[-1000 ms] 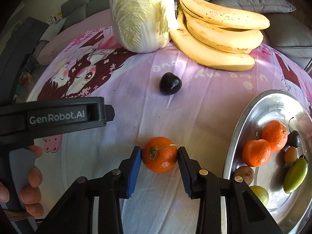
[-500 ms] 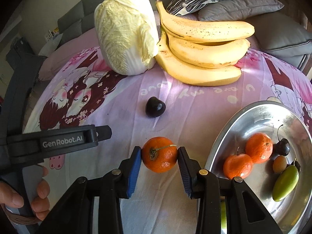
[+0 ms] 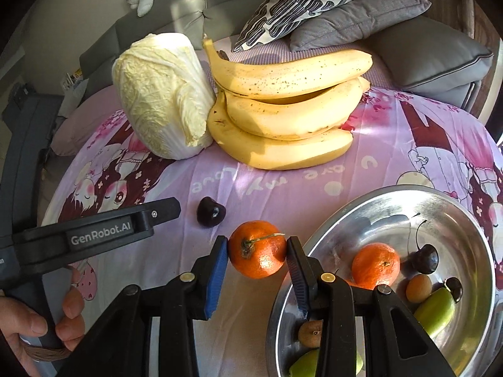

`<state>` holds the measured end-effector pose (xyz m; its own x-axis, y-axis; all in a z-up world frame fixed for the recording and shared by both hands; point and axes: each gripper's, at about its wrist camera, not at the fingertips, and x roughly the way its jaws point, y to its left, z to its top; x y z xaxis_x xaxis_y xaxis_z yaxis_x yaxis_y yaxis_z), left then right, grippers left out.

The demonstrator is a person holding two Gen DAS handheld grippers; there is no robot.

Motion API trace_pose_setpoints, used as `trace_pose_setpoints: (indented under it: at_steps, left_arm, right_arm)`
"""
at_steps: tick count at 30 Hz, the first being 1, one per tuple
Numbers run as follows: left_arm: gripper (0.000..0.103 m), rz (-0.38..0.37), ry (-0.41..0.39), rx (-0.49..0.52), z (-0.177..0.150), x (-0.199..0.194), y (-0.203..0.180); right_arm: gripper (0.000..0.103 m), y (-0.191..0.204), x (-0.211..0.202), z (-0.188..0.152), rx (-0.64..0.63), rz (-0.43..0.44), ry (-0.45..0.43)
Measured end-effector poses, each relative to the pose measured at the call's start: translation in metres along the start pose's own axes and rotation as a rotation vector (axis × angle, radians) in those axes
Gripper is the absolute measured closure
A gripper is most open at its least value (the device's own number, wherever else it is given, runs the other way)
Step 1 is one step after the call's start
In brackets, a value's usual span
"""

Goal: Organize fruits
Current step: 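Close the left tool on the dark cherry while the right tool grasps the tangerine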

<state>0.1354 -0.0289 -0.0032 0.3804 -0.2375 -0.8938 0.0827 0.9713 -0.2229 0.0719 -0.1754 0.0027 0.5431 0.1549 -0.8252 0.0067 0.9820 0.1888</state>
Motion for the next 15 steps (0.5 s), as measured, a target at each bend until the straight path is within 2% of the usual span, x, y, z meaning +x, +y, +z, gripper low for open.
trace_pose_setpoints:
  at_steps: [2,6,15]
  left_arm:
    - [0.042,-0.035,-0.007,0.012,0.004,0.000,-0.007]
    - [0.048,-0.056,-0.023,0.051,0.010,0.007,-0.016]
    - [0.063,-0.096,0.021,0.082,0.010,0.035,-0.037]
  right_arm:
    - [0.062,-0.003,-0.001,0.000,0.012,-0.001,0.001]
    - [0.062,-0.006,-0.001,0.000,0.017,0.000,-0.002]
    - [0.062,-0.011,-0.004,-0.001,0.042,-0.001,-0.005]
